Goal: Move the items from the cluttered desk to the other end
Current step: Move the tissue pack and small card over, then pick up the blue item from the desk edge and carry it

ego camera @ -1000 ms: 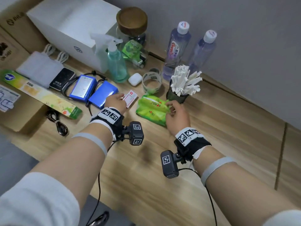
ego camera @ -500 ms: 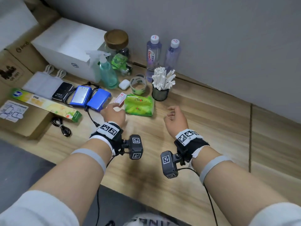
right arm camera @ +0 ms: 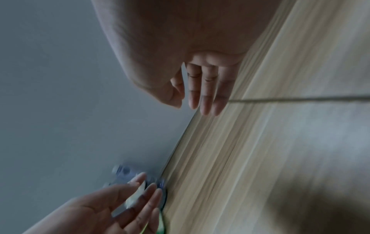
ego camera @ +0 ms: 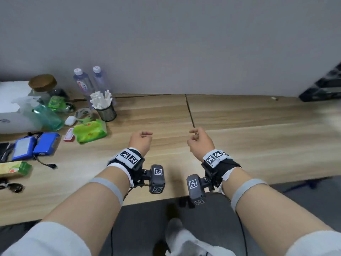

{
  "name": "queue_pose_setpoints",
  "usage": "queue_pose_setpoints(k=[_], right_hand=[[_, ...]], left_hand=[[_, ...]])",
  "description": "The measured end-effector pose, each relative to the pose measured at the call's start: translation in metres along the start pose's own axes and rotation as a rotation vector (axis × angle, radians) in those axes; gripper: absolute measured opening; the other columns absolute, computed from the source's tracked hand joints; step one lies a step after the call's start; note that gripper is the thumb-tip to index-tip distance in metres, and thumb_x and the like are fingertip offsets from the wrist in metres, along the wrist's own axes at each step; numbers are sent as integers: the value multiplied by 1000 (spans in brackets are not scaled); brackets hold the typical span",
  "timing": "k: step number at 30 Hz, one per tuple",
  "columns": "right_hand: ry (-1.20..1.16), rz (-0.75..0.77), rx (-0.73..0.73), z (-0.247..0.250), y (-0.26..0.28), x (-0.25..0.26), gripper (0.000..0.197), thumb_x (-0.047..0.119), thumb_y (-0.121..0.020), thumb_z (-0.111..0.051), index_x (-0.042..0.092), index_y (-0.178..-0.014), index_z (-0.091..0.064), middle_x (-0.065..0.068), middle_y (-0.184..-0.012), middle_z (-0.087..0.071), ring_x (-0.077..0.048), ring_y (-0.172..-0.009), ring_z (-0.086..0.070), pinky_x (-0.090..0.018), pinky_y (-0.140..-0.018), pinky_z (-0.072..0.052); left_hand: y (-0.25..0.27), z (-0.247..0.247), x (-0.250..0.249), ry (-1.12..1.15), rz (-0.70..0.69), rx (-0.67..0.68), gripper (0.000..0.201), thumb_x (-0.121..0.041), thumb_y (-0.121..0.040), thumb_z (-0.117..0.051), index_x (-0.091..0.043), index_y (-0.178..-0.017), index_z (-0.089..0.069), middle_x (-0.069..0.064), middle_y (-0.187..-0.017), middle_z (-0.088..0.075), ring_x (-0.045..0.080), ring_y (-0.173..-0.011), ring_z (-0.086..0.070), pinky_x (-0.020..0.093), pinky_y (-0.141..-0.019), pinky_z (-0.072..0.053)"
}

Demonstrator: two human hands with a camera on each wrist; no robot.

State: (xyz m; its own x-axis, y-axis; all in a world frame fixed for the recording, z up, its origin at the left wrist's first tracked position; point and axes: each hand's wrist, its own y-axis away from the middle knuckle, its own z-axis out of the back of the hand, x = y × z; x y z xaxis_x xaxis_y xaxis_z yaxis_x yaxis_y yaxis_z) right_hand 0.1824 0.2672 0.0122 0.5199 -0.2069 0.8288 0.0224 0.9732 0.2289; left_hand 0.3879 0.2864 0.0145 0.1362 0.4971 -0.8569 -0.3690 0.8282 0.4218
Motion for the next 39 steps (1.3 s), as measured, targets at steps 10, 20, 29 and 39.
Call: queue_pose_setpoints(k=[10,20,29,39], right_hand=[[-245,-195,-227,178,50,-118,16,11,-86,-55,22,-88,-66,0,-82,-70,-16,-75,-72,-43,-83,-60],[-346,-401,-488,376,89,-269,25,3,-89,-48,19,-78,-64,-3,-73,-69,-13,-60,-64,-31,-62,-56],[-389,-445,-579,475,79,-329,24,3,-92,-44,12,-86,-65,-3,-71,-66,-13,-59,-62,-19,-55,-50],[-362,-551,-577,522,62,-365,24,4,-93,-44,13,-87,-65,-6,-79,-67,-16,-64,-63,-25,-59,-52]], left_hand=[[82,-209,-66,-111,-126,345,16,-6,-97,-50,-13,-97,-64,7,-99,-64,19,-88,-63,37,-78,-53],[165,-459,-90,-162,-62,605,19,-5,-97,-52,-17,-86,-61,2,-89,-63,14,-73,-60,27,-65,-46],[200,-576,-108,-198,-44,697,19,-2,-95,-50,-17,-90,-62,0,-82,-63,15,-73,-63,28,-66,-45],[166,-660,-127,-123,33,711,24,-2,-96,-46,-16,-86,-62,2,-82,-63,15,-68,-62,26,-63,-46]])
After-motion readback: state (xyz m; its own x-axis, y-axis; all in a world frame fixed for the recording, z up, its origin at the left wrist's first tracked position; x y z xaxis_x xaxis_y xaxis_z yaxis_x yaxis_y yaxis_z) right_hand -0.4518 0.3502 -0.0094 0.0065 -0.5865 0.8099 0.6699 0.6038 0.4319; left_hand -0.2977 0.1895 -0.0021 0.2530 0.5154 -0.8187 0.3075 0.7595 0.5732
